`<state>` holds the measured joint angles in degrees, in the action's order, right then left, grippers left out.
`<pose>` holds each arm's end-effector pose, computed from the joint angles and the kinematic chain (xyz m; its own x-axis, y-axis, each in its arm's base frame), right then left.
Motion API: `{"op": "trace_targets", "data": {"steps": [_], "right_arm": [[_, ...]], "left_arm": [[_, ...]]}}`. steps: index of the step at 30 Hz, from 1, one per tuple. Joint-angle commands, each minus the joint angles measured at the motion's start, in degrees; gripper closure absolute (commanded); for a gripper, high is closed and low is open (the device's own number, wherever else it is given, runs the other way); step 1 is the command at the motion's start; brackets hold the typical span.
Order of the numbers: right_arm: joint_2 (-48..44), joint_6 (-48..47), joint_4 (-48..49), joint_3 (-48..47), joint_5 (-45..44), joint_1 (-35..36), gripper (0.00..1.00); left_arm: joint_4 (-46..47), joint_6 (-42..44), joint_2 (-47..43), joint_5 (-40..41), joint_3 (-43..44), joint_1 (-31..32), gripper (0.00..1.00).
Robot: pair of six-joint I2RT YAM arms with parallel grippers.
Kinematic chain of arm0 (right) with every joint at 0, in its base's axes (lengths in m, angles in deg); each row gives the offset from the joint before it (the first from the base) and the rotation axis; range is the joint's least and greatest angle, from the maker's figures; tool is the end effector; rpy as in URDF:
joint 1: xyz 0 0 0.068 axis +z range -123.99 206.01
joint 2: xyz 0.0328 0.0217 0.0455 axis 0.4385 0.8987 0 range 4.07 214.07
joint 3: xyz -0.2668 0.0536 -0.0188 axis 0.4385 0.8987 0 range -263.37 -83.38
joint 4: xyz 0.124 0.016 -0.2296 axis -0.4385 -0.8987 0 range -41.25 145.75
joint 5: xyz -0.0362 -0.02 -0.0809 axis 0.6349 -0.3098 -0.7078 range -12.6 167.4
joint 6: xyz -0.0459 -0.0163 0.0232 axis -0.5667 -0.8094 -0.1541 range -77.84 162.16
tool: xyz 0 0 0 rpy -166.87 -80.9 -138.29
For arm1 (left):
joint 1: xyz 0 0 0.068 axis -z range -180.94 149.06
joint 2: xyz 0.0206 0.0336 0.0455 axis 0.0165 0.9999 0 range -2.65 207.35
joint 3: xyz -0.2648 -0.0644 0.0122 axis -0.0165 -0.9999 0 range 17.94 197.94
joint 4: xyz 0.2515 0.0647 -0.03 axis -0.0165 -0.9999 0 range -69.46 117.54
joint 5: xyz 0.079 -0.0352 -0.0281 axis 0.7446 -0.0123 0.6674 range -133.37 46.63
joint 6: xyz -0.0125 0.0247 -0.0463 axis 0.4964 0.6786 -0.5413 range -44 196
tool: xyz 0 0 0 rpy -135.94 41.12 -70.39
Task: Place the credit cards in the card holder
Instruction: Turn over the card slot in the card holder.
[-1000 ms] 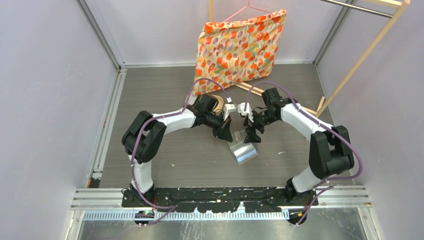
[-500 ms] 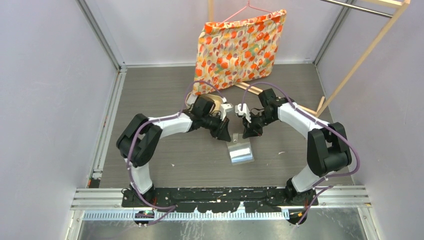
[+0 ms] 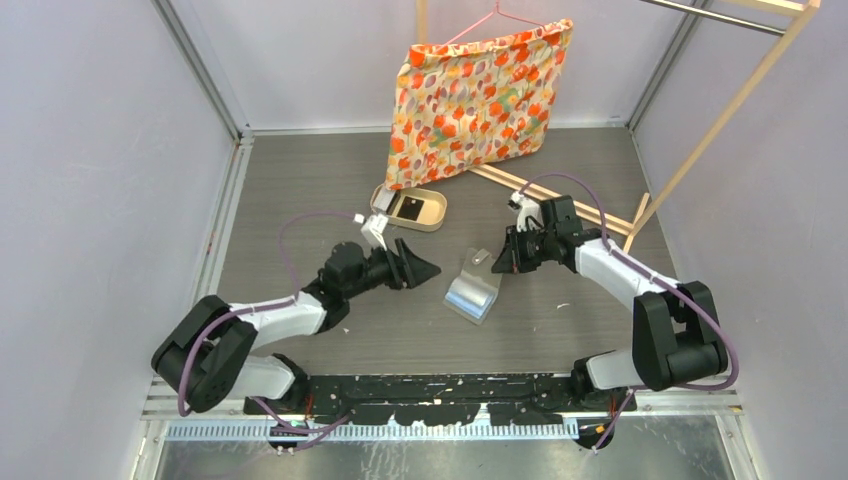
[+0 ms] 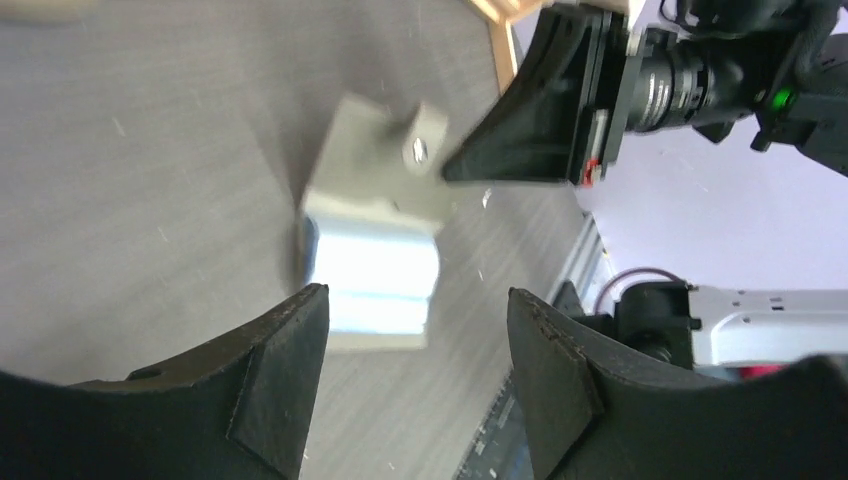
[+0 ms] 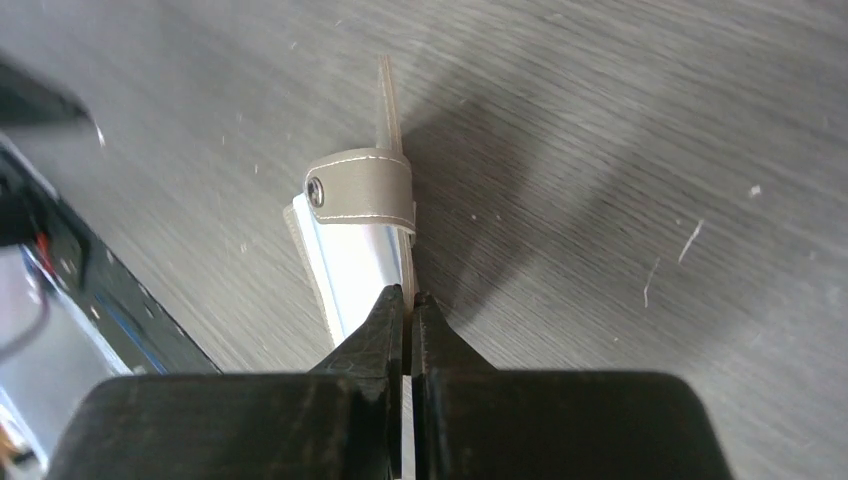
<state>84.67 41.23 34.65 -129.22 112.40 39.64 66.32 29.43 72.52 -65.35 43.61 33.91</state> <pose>0.2577 0.0835 0.1981 -0.7960 -0.2068 -0.5689 -0.5190 0.7169 0.4655 0.2078 -0.1608 0.2014 -0.7090 -0.3268 -0.6249 0.4609 0.4559 -0.7614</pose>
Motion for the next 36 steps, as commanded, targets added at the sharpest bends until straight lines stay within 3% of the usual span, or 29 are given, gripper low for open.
{"op": "trace_targets", "data": {"steps": [1, 4, 10, 17, 22, 36], "right_arm": [[-2.39, 23.68, 14.08, 3.30, -7.95, -0.15, 0.99], [-0.32, 26.68, 17.11, 4.69, -8.05, -0.18, 0.99], [0.70, 28.49, 20.86, 6.23, -8.02, -0.18, 0.99], [1.53, 28.18, 22.64, 6.03, -6.29, -0.15, 0.99], [2.01, 28.04, 22.51, 5.85, -5.42, -0.22, 0.99], [3.44, 27.38, 21.98, 5.37, -5.32, -0.17, 0.99]], "left_arm": [[9.03, -15.52, -2.14, 12.54, -4.28, 8.90, 0.33], [7.08, -20.14, -1.33, 22.39, -3.53, 15.97, 0.32], [8.74, -27.41, 6.76, 29.41, -2.42, 19.85, 0.33], [21.50, -31.52, 22.26, 29.64, 1.28, 20.10, 0.33], [27.28, -33.08, 28.30, 31.11, 2.41, 20.08, 0.34], [18.91, -32.46, 18.93, 35.82, -1.10, 20.17, 0.42]]}}
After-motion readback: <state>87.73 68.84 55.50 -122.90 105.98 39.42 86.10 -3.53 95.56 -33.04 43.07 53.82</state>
